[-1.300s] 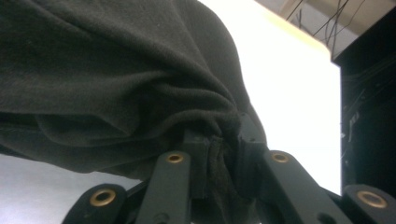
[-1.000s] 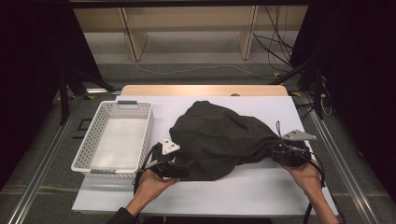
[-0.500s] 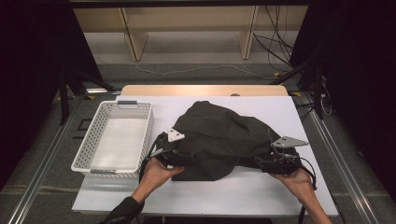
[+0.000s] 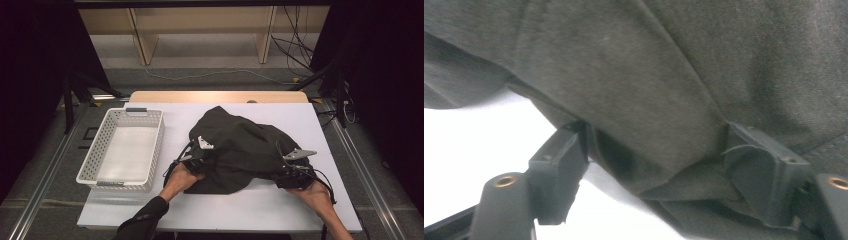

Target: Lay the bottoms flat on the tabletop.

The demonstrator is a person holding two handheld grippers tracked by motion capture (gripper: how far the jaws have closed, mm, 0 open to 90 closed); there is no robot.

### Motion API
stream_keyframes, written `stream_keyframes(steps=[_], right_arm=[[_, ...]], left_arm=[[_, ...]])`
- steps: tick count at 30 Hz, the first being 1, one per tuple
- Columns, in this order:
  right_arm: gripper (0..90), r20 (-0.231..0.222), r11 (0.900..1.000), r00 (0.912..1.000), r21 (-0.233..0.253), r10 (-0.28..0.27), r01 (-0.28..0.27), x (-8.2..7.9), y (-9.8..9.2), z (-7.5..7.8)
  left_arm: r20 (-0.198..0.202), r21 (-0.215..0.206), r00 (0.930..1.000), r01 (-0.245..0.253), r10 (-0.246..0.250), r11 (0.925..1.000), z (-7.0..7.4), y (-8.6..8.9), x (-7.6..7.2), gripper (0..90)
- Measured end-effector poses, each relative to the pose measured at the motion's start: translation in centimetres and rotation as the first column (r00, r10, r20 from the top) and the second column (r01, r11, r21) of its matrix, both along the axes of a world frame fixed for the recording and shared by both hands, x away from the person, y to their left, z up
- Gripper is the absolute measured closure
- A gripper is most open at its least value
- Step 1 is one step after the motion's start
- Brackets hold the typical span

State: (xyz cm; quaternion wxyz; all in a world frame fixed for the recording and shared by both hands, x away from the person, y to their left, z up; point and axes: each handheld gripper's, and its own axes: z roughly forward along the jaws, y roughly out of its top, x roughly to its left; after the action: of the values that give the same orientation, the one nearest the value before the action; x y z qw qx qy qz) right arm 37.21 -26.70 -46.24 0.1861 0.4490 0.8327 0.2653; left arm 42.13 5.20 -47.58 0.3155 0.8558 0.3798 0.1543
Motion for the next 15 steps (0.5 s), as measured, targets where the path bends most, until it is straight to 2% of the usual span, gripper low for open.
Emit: stream_keyframes(steps=[2,5,8,10,13,15], right_arm=[[33.5,0.001,1.0,1.0,-0.012,-0.008,0.008,0.0,0.0,-0.1],[44.0,0.006,0.999,0.9998,-0.034,-0.021,0.021,0.3,-0.1,-0.3],[66.5,0.02,0.997,0.9991,-0.071,-0.038,0.04,0.6,-0.3,-0.4],[78.2,0.025,0.997,0.9988,-0.07,-0.043,0.045,1.0,-0.8,-0.3],[82.4,0.031,0.997,0.9977,-0.051,-0.06,0.062,2.0,-1.6,0.1],[82.9,0.04,0.996,0.9968,-0.047,-0.069,0.071,2.7,-2.1,0.3]], left_arm=[[-0.002,0.001,0.9997,0.024,-0.024,0.9997,0.3,0.0,-0.3,78.3],[-0.002,0.003,0.9987,0.051,-0.051,0.9987,0.3,-0.2,-0.9,80.6],[-0.033,-0.022,0.9949,0.095,-0.096,0.9952,0.9,-0.1,-1.9,81.0],[-0.047,-0.034,0.9915,0.119,-0.121,0.9922,1.2,-0.2,-2.9,81.1],[-0.078,-0.077,0.9836,0.156,-0.162,0.9846,1.7,-0.4,-4.3,81.0],[-0.089,-0.083,0.977,0.186,-0.193,0.979,2.0,-1.1,-5.2,81.0]])
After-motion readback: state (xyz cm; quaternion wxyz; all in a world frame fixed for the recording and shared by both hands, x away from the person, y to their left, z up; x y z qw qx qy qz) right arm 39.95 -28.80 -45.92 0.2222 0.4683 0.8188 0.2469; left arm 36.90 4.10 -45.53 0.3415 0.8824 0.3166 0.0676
